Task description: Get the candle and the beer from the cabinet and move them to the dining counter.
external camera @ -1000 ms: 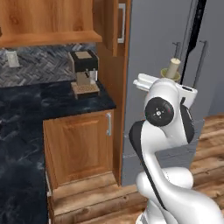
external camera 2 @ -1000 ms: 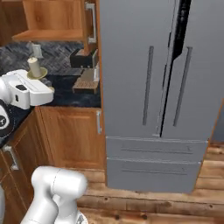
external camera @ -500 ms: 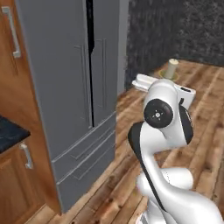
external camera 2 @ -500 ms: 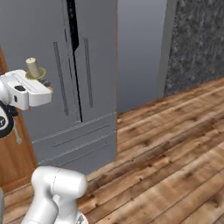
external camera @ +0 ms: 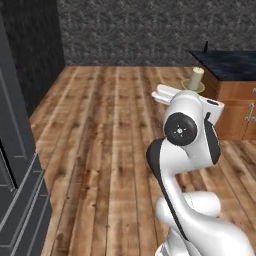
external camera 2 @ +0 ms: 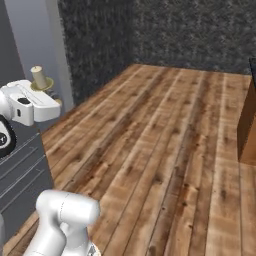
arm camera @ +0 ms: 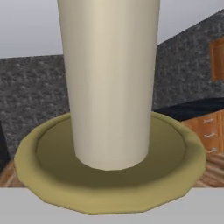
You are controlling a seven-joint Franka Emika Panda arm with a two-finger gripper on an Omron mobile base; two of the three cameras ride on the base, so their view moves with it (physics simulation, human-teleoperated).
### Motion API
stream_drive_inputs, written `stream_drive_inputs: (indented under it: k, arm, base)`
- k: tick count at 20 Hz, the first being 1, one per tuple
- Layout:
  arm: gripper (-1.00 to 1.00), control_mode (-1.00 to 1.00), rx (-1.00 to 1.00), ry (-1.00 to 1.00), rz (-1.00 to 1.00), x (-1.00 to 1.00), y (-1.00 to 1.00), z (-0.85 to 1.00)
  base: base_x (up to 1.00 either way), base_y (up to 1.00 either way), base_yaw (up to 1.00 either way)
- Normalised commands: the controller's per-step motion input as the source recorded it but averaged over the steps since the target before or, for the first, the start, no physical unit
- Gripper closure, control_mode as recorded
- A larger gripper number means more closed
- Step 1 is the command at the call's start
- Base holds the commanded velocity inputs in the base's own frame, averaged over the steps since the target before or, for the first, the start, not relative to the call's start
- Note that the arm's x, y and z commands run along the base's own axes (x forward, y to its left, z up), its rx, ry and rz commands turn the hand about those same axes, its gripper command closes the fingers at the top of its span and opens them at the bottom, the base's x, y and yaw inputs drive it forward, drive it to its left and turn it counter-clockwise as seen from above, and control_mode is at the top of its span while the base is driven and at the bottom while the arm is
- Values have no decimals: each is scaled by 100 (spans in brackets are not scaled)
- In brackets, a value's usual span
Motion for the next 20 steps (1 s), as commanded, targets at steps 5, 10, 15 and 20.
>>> stream_drive_inputs:
  k: [5,10,15,20]
  arm:
    - [100,100,0,0,0,0,0,0]
    - [100,100,0,0,0,0,0,0]
    - [100,100,0,0,0,0,0,0]
    - [100,100,0,0,0,0,0,0]
  base:
    - [44,0,-34]
    - [70,0,-5]
    - [75,0,0]
    - [76,0,0]
